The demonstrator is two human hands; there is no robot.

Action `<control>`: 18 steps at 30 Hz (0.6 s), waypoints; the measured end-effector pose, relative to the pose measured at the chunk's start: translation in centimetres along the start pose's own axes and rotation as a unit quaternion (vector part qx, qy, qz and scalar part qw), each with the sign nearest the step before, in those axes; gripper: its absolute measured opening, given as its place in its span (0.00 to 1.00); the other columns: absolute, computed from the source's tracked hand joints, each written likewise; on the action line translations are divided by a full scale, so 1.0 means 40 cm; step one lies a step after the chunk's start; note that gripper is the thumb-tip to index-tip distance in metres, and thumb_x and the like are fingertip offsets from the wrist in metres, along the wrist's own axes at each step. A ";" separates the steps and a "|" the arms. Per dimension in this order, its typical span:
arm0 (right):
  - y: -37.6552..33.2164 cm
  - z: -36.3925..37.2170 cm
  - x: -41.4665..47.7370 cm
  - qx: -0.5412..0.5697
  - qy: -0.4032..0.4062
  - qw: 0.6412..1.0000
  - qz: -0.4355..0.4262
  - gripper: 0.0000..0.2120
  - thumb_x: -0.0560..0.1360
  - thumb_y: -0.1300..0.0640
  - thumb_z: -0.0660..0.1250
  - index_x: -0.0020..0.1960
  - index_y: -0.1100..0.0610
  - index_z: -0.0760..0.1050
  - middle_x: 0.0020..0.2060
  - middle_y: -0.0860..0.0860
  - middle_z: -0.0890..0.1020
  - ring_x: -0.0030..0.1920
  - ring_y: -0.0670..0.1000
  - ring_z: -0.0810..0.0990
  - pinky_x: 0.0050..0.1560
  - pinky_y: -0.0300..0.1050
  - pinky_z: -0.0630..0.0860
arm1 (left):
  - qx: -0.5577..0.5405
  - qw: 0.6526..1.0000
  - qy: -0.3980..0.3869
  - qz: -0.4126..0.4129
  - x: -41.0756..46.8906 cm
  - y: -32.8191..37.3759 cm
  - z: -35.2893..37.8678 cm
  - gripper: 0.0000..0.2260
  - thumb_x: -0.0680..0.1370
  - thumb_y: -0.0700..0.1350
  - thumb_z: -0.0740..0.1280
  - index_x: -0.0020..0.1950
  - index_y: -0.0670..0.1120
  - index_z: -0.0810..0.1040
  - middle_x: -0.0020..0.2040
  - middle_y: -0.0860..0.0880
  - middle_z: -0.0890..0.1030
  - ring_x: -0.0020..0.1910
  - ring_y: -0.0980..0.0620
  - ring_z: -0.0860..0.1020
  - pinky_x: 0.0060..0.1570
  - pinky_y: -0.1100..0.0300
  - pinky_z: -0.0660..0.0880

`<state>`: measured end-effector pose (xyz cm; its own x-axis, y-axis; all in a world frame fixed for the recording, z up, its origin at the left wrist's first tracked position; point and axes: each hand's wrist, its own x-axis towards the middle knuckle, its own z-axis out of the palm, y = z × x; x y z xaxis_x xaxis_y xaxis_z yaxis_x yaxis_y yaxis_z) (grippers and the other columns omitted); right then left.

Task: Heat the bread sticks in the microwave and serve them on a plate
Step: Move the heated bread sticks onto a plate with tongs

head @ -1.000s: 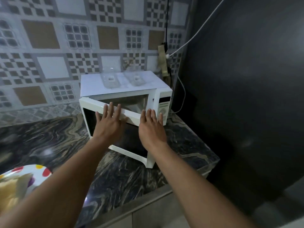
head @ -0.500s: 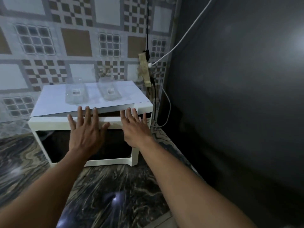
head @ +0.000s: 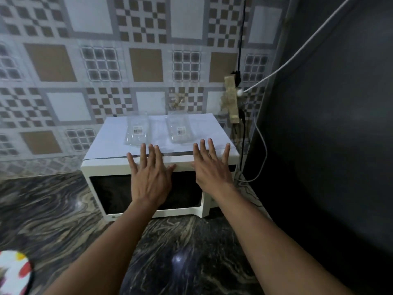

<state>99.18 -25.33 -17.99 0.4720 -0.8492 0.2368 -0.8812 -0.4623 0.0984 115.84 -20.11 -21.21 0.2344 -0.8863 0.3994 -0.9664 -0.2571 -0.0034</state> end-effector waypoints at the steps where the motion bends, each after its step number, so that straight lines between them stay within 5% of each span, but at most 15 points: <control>1: 0.005 0.005 0.008 0.006 -0.002 1.000 -0.003 0.28 0.85 0.53 0.47 0.81 0.57 0.40 0.80 0.56 0.45 0.79 0.57 0.37 0.68 0.75 0.32 | 0.004 1.000 0.000 0.000 0.002 0.000 -0.003 0.33 0.84 0.61 0.41 0.80 0.39 0.57 0.80 0.42 0.62 0.81 0.41 0.47 0.76 0.34 0.40; 9: 0.033 -0.009 0.062 0.081 0.012 0.997 -0.014 0.20 0.83 0.49 0.58 0.72 0.56 0.68 0.68 0.52 0.74 0.72 0.53 0.66 0.74 0.68 0.46 | -0.017 1.000 -0.012 -0.023 0.033 -0.002 -0.043 0.29 0.82 0.63 0.53 0.76 0.45 0.67 0.76 0.49 0.69 0.78 0.49 0.63 0.76 0.35 0.42; 15: 0.039 -0.022 0.073 0.091 0.033 0.995 -0.003 0.08 0.81 0.50 0.63 0.55 0.53 0.77 0.52 0.50 0.82 0.58 0.53 0.79 0.76 0.61 0.52 | -0.020 0.999 -0.004 -0.037 0.048 0.007 -0.064 0.19 0.81 0.61 0.59 0.60 0.49 0.77 0.62 0.52 0.80 0.66 0.51 0.76 0.76 0.36 0.47; 18: 0.041 -0.031 0.081 0.079 0.028 0.996 0.008 0.06 0.81 0.52 0.63 0.49 0.52 0.76 0.48 0.51 0.83 0.55 0.54 0.81 0.76 0.60 0.53 | -0.002 0.999 -0.016 -0.049 0.060 0.008 -0.076 0.17 0.81 0.60 0.61 0.60 0.49 0.77 0.60 0.52 0.80 0.62 0.51 0.78 0.77 0.37 0.49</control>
<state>99.23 -28.55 -15.88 0.4524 -0.8429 0.2913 -0.8711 -0.4876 -0.0582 115.79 -21.14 -17.46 0.3306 -0.8687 0.3689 -0.9391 -0.3417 0.0371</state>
